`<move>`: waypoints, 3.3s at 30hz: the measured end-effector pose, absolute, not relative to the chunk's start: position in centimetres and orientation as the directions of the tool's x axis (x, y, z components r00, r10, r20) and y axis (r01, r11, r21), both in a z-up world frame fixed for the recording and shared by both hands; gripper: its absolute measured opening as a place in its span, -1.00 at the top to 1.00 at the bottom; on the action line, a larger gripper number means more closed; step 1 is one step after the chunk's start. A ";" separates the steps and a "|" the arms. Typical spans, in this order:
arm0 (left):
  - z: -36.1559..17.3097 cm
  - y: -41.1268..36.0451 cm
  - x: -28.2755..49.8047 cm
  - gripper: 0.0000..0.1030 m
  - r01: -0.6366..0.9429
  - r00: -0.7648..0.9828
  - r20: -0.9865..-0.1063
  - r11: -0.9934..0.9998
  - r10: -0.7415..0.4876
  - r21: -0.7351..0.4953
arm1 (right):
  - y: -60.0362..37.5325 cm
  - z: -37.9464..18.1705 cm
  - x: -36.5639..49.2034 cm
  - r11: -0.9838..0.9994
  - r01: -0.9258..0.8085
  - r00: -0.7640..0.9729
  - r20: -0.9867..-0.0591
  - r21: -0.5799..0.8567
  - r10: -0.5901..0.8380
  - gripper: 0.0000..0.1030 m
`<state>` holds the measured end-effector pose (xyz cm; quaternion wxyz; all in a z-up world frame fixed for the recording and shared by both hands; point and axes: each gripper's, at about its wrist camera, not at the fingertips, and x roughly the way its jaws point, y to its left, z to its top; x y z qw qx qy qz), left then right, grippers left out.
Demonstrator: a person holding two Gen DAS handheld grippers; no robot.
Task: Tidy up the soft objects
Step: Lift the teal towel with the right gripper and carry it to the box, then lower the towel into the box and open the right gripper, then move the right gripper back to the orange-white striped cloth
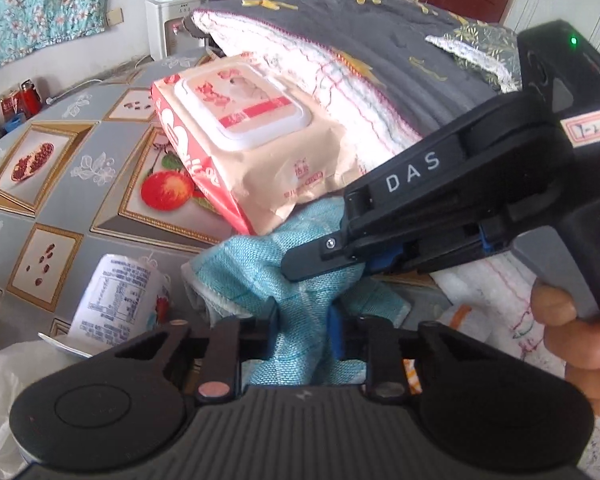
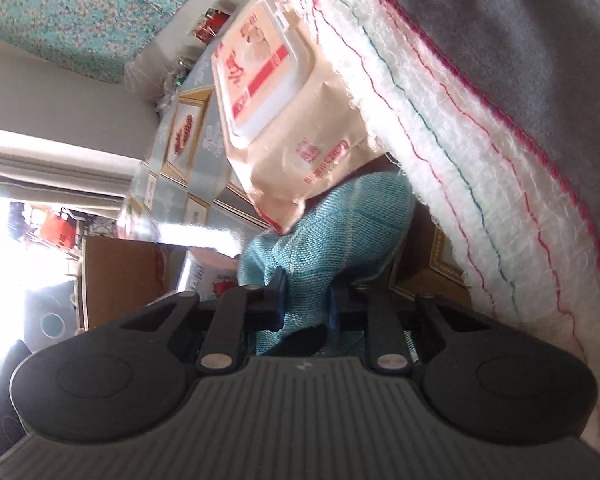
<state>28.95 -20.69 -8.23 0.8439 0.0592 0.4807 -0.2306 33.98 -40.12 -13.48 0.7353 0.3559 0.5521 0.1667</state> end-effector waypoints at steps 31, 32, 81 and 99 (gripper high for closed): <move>8.0 8.5 14.8 0.54 -0.048 0.807 -0.589 0.999 0.033 -0.010 | -7.1 5.8 27.7 0.485 -0.391 0.107 -0.485 0.782 0.868 0.63; 7.8 10.2 14.6 0.54 -0.082 0.799 -0.597 0.997 0.068 0.004 | -4.8 5.4 27.7 0.478 -0.395 0.078 -0.489 0.785 0.869 0.63; -1.2 24.7 15.0 0.26 -0.250 0.513 -0.856 0.966 0.071 -0.070 | 11.6 2.2 28.7 0.549 -0.400 -0.036 -0.611 0.734 0.791 -0.21; -5.1 26.0 20.9 0.54 -0.273 0.349 -0.933 0.962 0.081 -0.019 | -4.7 2.2 21.3 0.603 -0.461 0.236 -0.565 0.652 0.791 -0.22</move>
